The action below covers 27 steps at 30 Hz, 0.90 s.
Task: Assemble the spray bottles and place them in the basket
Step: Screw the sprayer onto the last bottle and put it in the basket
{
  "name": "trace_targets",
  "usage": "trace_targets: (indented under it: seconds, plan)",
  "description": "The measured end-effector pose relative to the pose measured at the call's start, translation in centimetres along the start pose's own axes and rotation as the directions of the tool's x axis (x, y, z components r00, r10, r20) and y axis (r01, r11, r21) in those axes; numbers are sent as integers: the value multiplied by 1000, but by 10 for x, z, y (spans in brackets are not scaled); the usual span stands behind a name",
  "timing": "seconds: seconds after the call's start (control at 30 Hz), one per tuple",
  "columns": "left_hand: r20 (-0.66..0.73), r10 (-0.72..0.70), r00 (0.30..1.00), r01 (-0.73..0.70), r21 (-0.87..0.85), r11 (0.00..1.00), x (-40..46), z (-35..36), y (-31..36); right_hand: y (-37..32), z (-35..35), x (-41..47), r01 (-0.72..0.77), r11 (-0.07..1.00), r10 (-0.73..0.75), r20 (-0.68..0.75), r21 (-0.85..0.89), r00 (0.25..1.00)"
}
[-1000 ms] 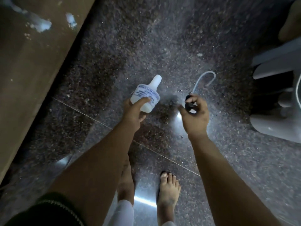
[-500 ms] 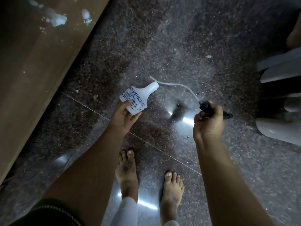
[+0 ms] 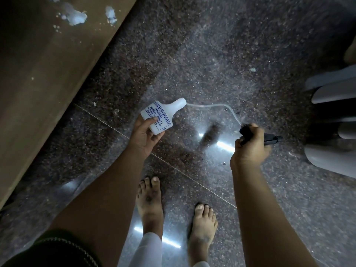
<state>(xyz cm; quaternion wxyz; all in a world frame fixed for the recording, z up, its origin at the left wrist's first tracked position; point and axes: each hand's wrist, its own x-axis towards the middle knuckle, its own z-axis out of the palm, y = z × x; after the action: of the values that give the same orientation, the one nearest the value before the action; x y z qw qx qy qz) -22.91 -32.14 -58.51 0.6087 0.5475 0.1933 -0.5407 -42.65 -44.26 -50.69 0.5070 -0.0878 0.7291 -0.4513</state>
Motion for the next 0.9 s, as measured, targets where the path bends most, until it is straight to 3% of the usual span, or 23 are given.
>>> trace_targets:
  seconds: [0.67, 0.9]
  plan:
    - [6, 19, 1000, -19, 97, 995, 0, -1, -9, 8, 5, -1, 30, 1000, -30, 56, 4, 998]
    - [87, -44, 995, 28, 181, 983, -4, 1, -7, 6, 5, 11, -61, 987, 96, 240, -147, 966]
